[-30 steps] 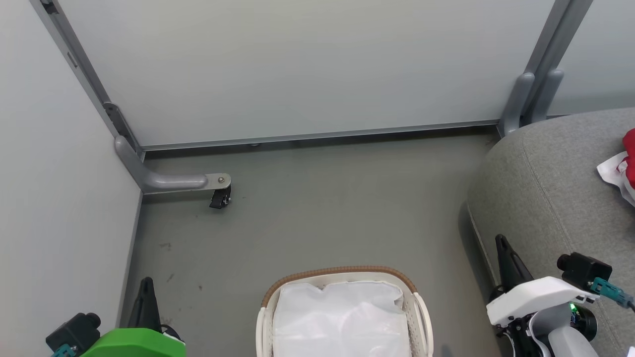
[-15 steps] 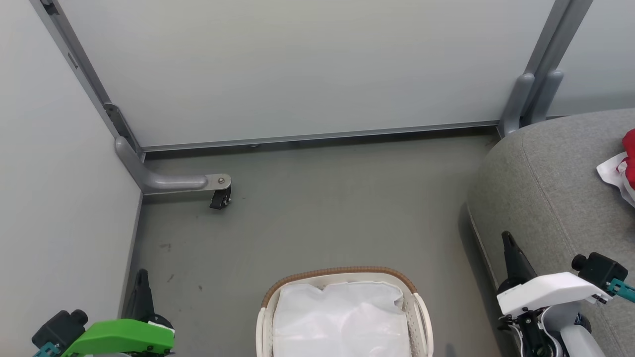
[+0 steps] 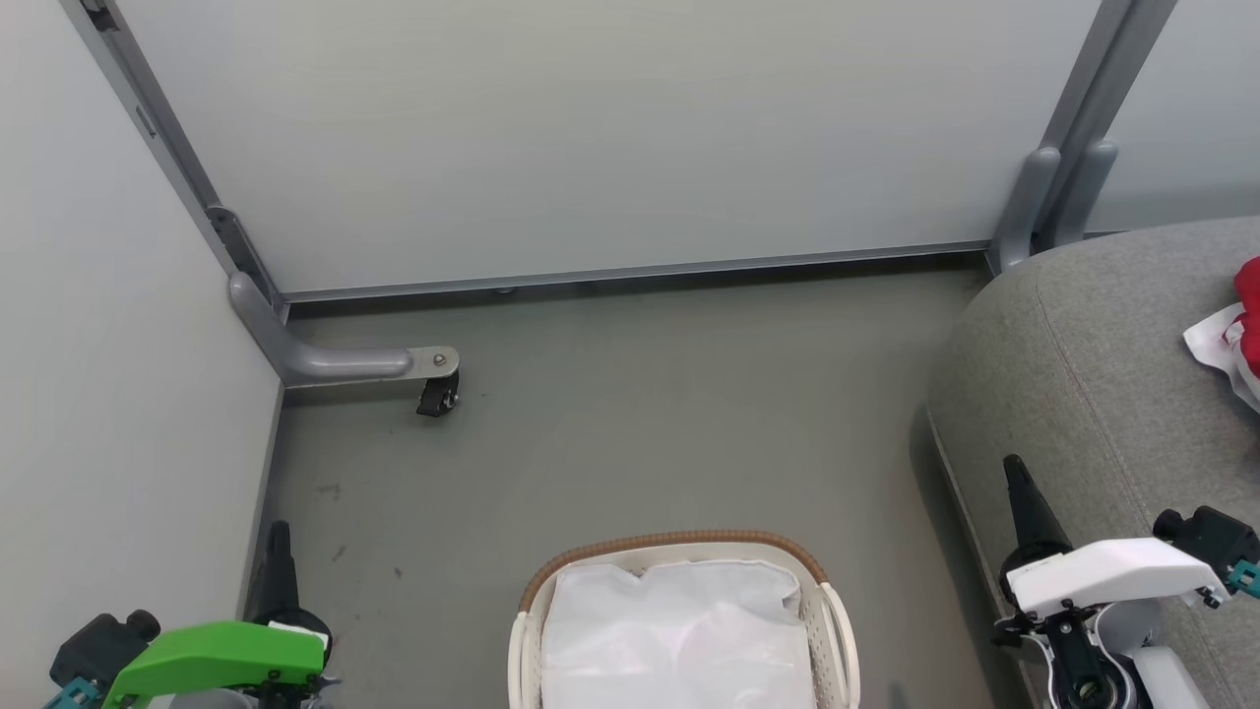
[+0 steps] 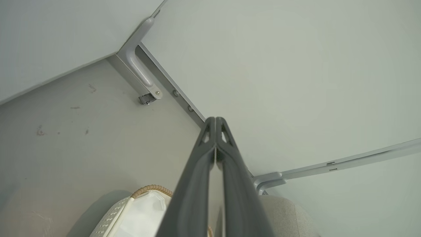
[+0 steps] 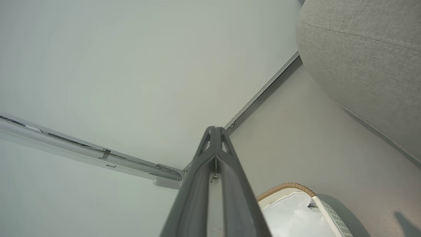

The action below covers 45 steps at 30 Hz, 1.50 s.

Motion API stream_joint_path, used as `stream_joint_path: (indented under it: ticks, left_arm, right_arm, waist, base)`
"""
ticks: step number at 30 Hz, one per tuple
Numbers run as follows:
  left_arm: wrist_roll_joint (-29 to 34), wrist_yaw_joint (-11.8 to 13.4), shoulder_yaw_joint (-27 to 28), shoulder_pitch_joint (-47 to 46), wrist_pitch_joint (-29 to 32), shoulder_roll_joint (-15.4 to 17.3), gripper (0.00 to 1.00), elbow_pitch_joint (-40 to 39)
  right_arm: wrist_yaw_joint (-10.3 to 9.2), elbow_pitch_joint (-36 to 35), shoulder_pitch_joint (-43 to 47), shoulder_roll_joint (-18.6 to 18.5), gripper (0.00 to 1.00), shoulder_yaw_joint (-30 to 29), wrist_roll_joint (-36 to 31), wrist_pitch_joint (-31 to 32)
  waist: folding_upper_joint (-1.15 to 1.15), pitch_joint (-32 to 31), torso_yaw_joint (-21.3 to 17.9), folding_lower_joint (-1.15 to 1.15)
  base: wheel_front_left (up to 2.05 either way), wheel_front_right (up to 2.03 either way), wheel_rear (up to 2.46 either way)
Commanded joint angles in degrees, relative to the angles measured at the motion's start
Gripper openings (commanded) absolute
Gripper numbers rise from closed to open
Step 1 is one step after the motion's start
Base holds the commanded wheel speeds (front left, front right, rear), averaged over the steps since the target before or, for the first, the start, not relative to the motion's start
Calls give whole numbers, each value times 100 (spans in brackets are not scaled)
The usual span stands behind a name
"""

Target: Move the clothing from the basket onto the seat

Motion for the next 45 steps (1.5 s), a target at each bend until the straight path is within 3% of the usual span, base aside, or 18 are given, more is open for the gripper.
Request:
stream_joint_path:
  ticks: [1, 45]
  left_arm:
    - [-151, -9, 38, -152, 35, 37, 0, -88]
    - [-2333, -16, 214, -329, 651, 49, 0, -324]
  right_arm:
    - [-2, -91, 19, -39, 0, -35, 172, 47]
    - [-4, -390, 106, -54, 0, -248, 2563, 661]
  waist:
    - [0, -1, 0, 0]
    - [0, -39, 6, 0]
  base:
    - [0, 0, 0]
    - [0, 0, 0]
